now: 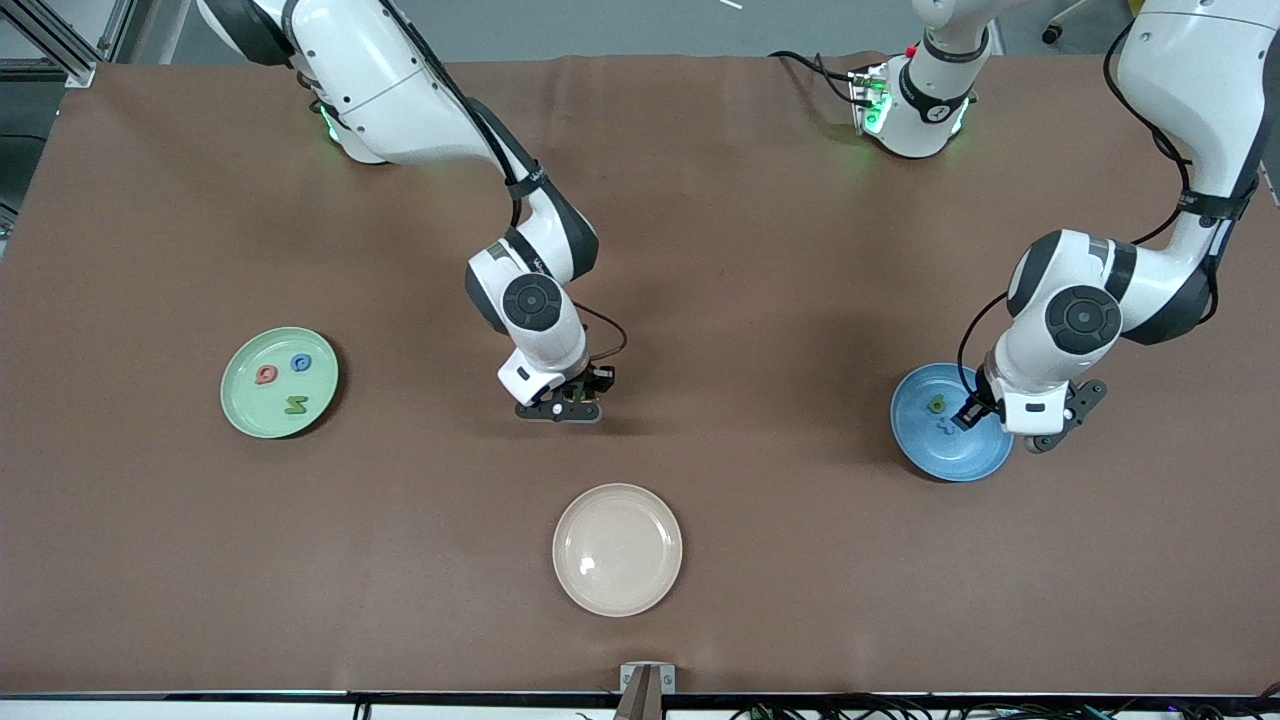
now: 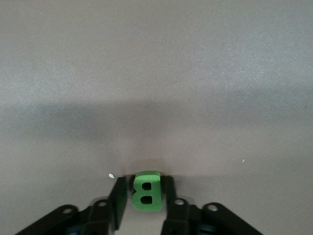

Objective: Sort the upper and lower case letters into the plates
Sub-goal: 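Carry n and m to the blue plate while the right gripper grasps the B, then release n and m, retract the left arm while the right gripper carries B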

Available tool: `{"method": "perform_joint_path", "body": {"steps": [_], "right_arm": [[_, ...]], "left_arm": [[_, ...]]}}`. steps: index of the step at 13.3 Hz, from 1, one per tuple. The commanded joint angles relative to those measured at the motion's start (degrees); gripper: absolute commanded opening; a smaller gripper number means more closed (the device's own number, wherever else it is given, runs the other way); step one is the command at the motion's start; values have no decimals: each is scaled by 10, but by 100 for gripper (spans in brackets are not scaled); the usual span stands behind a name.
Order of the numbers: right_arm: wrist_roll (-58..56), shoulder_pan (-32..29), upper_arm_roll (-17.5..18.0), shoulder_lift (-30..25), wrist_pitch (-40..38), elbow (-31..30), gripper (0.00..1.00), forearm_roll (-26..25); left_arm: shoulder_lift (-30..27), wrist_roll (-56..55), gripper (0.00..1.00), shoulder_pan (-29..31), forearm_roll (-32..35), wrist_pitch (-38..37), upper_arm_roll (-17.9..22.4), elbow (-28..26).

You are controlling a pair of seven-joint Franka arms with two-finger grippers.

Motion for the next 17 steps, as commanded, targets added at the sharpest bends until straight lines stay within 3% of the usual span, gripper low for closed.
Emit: {"method": "perform_joint_path", "body": {"steps": [1, 3, 5, 7, 9, 12, 17], "right_arm": [[9, 4, -2, 6, 3, 6, 16, -6], [9, 4, -2, 5, 3, 7, 10, -6], [8, 4, -2, -3, -9, 8, 11, -6], [2, -4, -6, -52, -110, 9, 11, -7], [0, -10, -23, -107, -205, 12, 11, -10], [-71, -52, -30, -164, -287, 4, 11, -15], [-286, -179, -30, -226, -309, -47, 11, -16]], "left_arm": [[-2, -4, 100, -3, 9, -6, -5, 9], [-4, -10, 100, -8, 8, -6, -5, 22], [-11, -10, 100, -9, 3, -12, -15, 31], [-16, -9, 100, -7, 3, -45, -30, 47], [-16, 4, 100, -3, 1, -118, -62, 90], [-20, 76, 100, -2, -35, -210, -93, 175], [-37, 265, 100, -3, -50, -363, -108, 316]]}}
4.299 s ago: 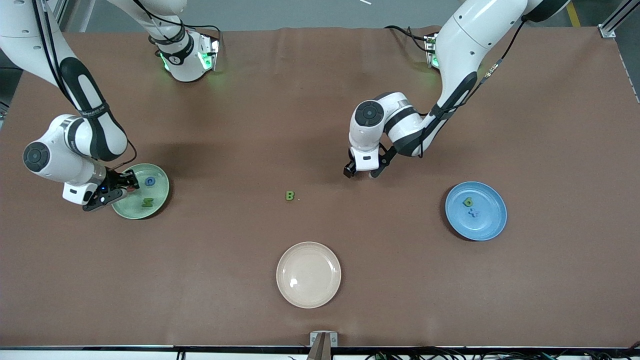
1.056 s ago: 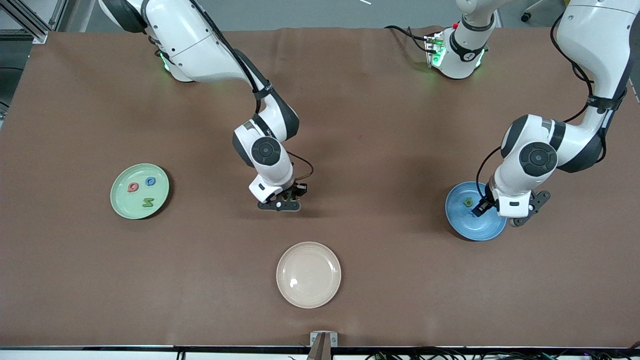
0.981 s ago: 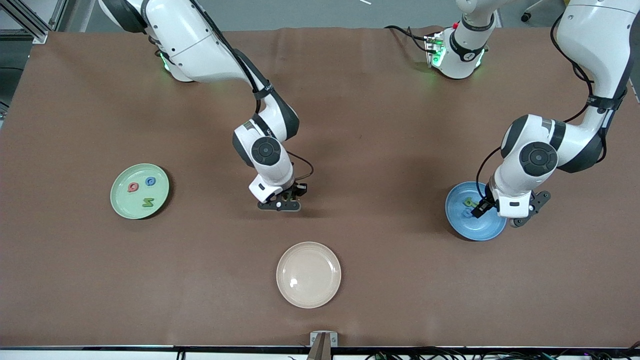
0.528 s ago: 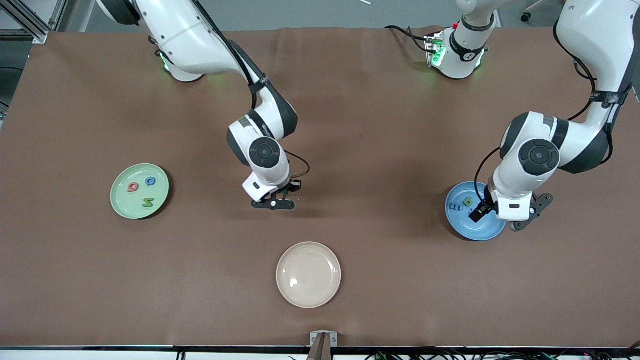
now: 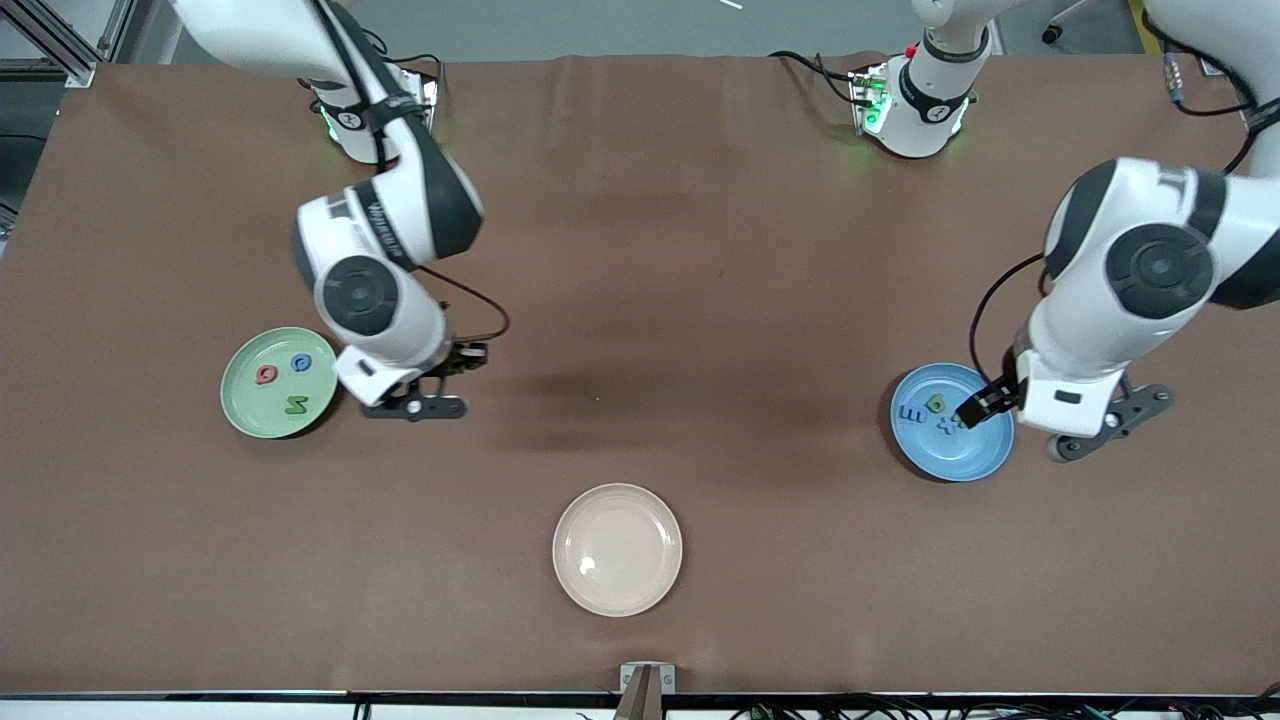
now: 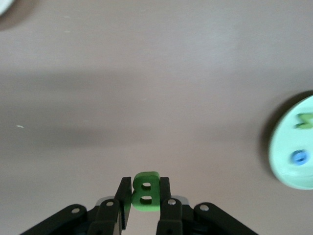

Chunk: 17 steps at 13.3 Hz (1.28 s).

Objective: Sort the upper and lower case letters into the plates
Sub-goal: 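Release n and m, retract the left arm while the right gripper carries B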

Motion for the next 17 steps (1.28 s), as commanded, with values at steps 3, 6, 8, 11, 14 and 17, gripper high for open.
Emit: {"method": "perform_joint_path", "body": {"steps": [3, 6, 8, 11, 14, 17], "right_arm": [[-261, -170, 10, -24, 29, -47, 12, -5], [-342, -231, 10, -23, 142, -128, 12, -5], [-344, -243, 11, -20, 232, -190, 12, -4], [-343, -258, 11, 4, 295, -227, 13, 0], [-343, -269, 12, 16, 296, -237, 14, 3], [-343, -268, 12, 23, 319, -252, 14, 4]], "left_arm": [[-2, 126, 100, 4, -13, -100, -1, 94], [-24, 189, 100, 9, -50, -115, -1, 107], [-37, 193, 100, 11, -56, -115, -2, 110], [-71, 227, 100, -23, -65, -115, 26, 109], [-118, 336, 100, -158, -182, -115, 261, 100], [-189, 385, 100, -183, -233, -123, 324, 19]]}}
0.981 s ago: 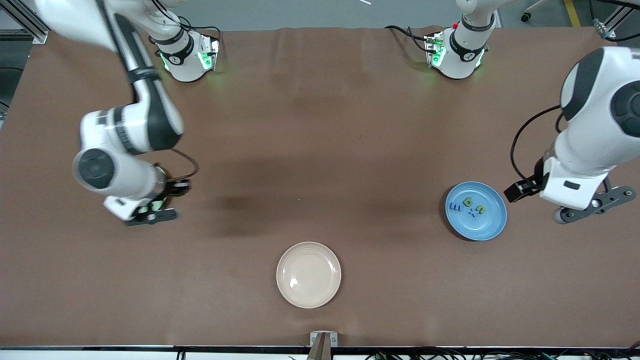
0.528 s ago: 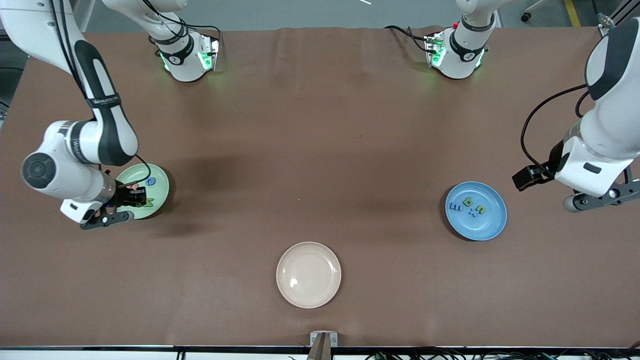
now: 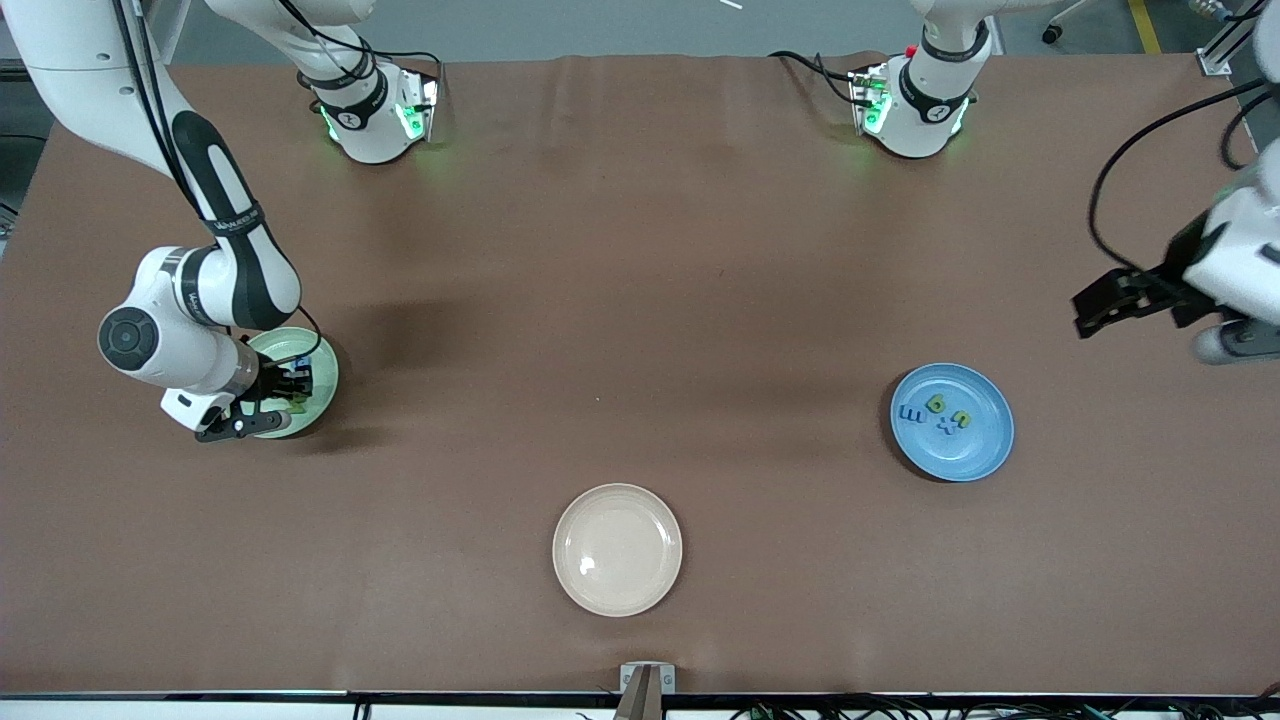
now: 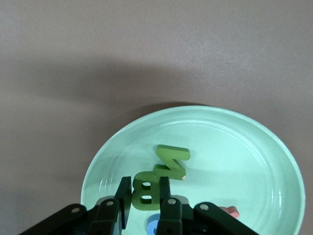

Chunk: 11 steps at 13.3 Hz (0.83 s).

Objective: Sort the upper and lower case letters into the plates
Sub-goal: 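Release n and m, retract the left arm while the right gripper carries B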

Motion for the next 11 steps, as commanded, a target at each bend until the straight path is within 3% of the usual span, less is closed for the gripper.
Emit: {"method": "perform_joint_path", "body": {"steps": [1, 2, 7, 8, 9, 10, 11], "right_arm": [[-1, -11, 11, -4, 28, -22, 15, 5], [-1, -11, 11, -1, 28, -22, 17, 5], [-1, -11, 11, 6, 28, -22, 30, 5], [0, -11, 11, 6, 26, -22, 47, 5], [1, -10, 11, 5, 25, -22, 87, 5], [3, -10, 11, 2, 19, -22, 100, 5], [6, -8, 11, -6, 10, -22, 100, 5]], "left_arm": [[-80, 25, 100, -39, -32, -3, 55, -92], [-87, 24, 100, -47, -35, -26, 71, -92], [-112, 33, 100, -47, -33, -56, 68, -95], [-112, 34, 100, -46, -33, -56, 63, -95], [-113, 35, 100, -46, -33, -56, 63, -95], [-113, 35, 100, -46, -34, -56, 62, -94], [-113, 35, 100, -46, -34, -56, 62, -95]]}}
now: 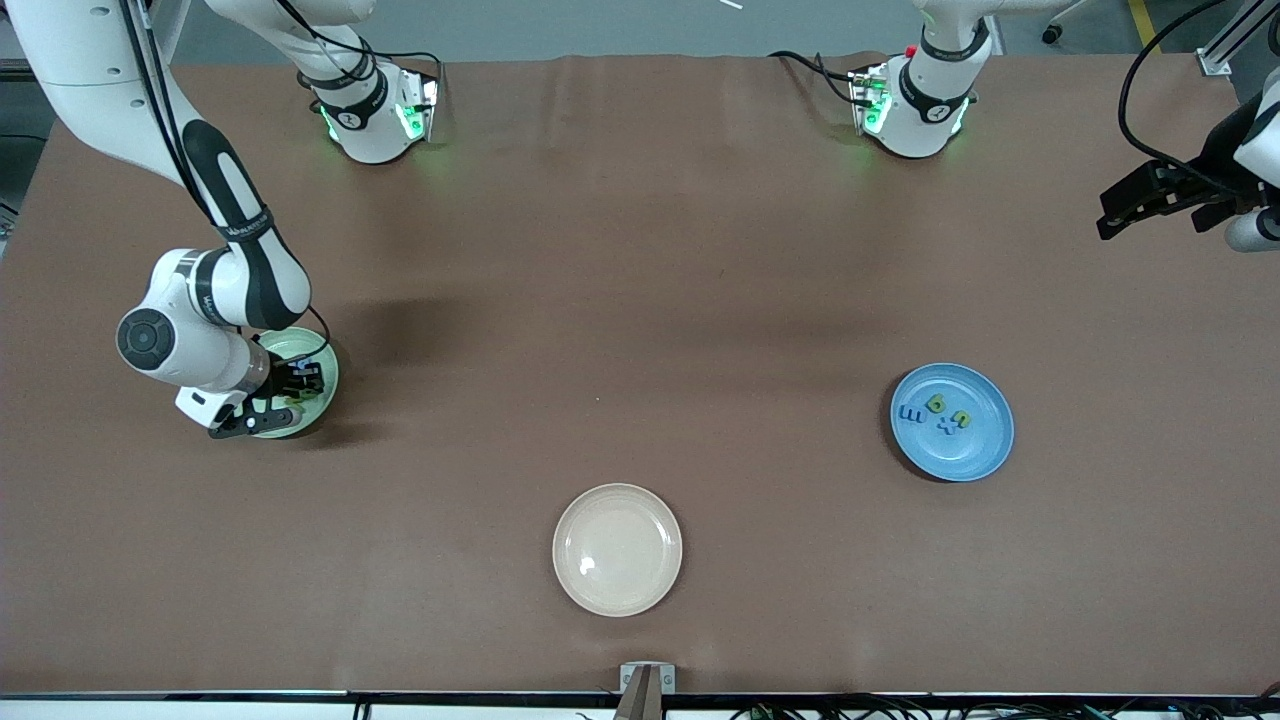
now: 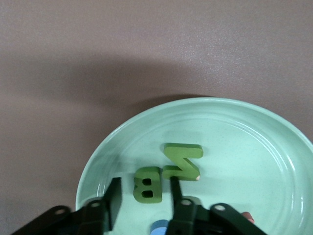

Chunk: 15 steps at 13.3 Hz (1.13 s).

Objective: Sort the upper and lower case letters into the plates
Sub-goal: 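Release the green B on the green plate and retract the right arm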

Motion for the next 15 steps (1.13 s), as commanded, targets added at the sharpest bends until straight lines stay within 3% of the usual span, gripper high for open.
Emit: {"method": "perform_joint_path", "body": {"steps": [1, 7, 8, 11, 15], "right_arm": [[7, -8, 10, -29, -31, -8, 100, 5], [60, -4, 12, -182, -190, 8, 100, 5], [61, -4, 11, -196, -233, 34, 100, 5], [76, -4, 10, -201, -426, 191, 100, 4], [133, 17, 13, -203, -566, 326, 100, -3]], "left_arm": [[-10, 13, 100, -1, -4, 0, 1, -11], [-7, 14, 100, 0, -9, 9, 1, -4], [-6, 14, 100, 0, -10, 11, 1, -4], [-4, 14, 100, 2, -10, 15, 2, -4], [-6, 15, 100, 0, -18, 15, 1, -4]]}}
